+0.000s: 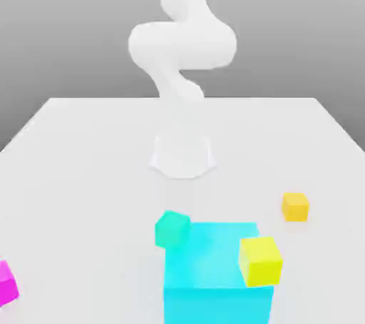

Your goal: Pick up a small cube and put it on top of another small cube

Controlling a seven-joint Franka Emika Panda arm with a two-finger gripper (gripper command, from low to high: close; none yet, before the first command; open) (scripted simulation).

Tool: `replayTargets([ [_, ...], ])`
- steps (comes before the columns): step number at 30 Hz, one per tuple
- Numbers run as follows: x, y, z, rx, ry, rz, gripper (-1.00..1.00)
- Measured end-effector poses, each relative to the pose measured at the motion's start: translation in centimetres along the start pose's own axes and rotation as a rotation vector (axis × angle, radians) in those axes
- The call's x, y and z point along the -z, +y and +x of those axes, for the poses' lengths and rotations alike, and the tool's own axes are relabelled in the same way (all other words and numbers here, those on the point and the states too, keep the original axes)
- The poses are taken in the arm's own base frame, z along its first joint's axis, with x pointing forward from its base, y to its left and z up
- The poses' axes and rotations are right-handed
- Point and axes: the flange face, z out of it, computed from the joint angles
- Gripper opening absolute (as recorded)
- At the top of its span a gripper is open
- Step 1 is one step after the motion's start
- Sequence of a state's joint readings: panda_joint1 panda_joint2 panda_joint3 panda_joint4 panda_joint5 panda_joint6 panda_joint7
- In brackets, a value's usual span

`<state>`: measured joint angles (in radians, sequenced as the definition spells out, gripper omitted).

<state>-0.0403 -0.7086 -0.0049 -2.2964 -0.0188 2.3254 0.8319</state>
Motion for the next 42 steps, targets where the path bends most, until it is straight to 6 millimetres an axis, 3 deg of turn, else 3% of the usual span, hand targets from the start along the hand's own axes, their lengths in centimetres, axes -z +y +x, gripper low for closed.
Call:
replayTargets([
  [5,-8.9,3.0,3.1,-0.113,-0.029,-0.147,0.0],
  [11,-18.7,9.3,5.9,-0.255,-0.072,-0.306,0.0],
  [16,-26.1,16.3,7.1,-0.382,-0.115,-0.428,0.0],
  [19,-29.8,21.9,7.6,-0.475,-0.138,-0.501,0.0],
  [24,-35.8,30.0,6.2,-0.602,-0.196,-0.602,0.0],
  [29,-40.5,38.7,3.4,-0.74,-0.256,-0.693,0.0],
  [33,-44.7,42.5,0.7,-0.765,-0.266,-0.708,0.0],
  [34,-45.5,43.1,0.1,-0.765,-0.266,-0.708,-1.0],
  [40,-45.9,43.4,-0.2,-0.766,-0.266,-0.708,-1.0],
  [42,-44.9,42.7,0.5,-0.767,-0.267,-0.708,-1.0],
])
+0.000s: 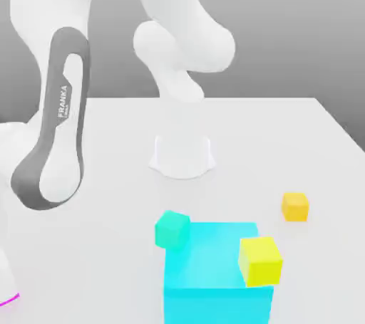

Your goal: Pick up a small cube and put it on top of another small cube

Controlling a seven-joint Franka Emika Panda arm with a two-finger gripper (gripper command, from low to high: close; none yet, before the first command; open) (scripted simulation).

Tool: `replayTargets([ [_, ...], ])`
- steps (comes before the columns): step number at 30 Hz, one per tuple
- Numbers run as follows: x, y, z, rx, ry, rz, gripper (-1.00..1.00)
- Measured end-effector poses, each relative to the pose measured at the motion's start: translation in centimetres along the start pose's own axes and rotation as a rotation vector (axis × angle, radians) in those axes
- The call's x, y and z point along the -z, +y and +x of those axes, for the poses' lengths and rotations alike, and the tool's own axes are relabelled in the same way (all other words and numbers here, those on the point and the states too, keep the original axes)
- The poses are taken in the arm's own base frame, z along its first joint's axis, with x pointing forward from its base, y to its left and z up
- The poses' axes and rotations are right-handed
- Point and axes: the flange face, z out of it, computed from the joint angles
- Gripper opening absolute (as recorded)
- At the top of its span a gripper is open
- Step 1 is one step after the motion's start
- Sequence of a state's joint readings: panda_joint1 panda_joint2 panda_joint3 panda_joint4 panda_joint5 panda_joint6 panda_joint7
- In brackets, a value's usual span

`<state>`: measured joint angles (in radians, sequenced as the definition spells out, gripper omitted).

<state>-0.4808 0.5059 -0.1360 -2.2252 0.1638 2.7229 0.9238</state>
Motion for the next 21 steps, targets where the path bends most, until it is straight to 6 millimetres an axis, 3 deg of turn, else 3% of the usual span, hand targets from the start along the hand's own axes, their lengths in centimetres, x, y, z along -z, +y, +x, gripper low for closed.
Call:
replayTargets([
  [3,3.9,0.0,-0.1,0.001,0.0,0.0,-1.0],
  [4,5.1,-0.1,-1.0,0.024,0.001,-0.001,-1.0],
  [10,10.7,-0.5,-10.6,0.266,0.013,-0.008,-1.0],
  [13,13.0,0.2,-16.4,0.411,0.015,-0.009,-1.0],
  [15,14.4,1.0,-20.3,0.512,0.015,-0.008,-1.0],
  [21,17.6,5.4,-27.3,0.733,0.003,-0.002,-1.0],
])
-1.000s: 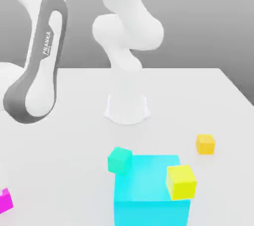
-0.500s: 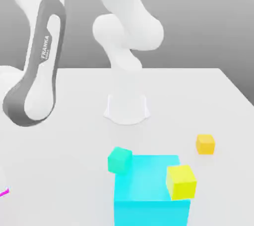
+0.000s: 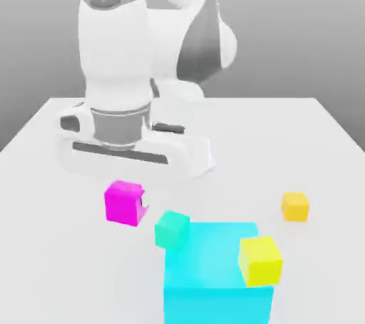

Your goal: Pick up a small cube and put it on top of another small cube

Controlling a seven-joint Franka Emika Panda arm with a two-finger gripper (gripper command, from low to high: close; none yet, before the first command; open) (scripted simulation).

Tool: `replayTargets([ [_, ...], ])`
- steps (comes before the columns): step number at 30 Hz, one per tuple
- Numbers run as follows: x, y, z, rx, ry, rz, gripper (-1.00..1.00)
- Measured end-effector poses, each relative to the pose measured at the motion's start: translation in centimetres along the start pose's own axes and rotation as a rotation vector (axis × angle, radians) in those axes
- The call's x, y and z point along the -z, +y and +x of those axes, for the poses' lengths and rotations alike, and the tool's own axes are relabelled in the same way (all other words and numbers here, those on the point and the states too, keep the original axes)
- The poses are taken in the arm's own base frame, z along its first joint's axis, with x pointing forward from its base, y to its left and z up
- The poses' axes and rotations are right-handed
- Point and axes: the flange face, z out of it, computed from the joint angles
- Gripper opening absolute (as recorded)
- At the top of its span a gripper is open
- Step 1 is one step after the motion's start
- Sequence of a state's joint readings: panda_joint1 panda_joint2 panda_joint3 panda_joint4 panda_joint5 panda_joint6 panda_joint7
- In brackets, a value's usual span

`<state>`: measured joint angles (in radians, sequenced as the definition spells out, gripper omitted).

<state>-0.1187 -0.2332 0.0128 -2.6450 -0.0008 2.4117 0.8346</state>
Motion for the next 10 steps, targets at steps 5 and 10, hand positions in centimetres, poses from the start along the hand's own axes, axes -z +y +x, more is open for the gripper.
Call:
replayTargets([
  [5,-3.1,-0.4,-3.0,0.086,-0.005,0.004,-1.0],
  [10,-5.3,-0.4,-3.1,0.089,-0.004,0.004,1.0],
])
